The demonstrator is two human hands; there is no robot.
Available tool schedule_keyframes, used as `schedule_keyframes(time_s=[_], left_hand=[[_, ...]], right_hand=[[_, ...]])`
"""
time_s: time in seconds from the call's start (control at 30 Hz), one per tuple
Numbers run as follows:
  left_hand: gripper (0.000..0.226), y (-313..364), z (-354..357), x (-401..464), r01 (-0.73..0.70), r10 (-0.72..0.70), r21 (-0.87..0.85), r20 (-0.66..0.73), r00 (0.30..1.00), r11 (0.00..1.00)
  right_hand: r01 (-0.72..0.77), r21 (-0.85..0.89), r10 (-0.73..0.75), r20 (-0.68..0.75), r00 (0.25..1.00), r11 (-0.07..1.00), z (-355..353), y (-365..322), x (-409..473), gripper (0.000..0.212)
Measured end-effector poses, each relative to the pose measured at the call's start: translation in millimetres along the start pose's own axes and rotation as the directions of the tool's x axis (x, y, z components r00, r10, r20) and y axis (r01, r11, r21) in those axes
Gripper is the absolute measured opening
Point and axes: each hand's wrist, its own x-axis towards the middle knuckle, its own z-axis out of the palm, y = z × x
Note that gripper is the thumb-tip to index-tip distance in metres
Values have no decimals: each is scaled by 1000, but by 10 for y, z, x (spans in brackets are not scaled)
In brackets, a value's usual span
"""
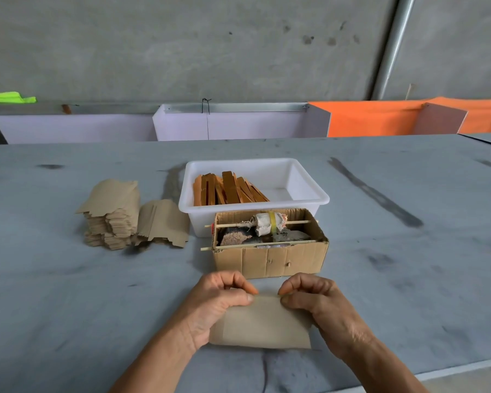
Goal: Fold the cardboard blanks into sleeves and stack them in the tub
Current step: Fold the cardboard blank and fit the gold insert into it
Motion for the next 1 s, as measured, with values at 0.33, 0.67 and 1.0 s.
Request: schedule_keyframes(time_s=[0.33,0.67,1.0], left_hand=[[9,32,-7,-46,-41,37,133,31,999,990],[15,17,21,44,36,-31,174,-27,999,984],[22,-42,75,35,-120,146,371,-41,988,921]], right_hand=[[153,-135,-158,-22,987,979,57,0,-27,35],[295,-367,-314,9,949,882,101,26,-64,31],[141,-164,-138,33,990,976,118,-19,-57,16]])
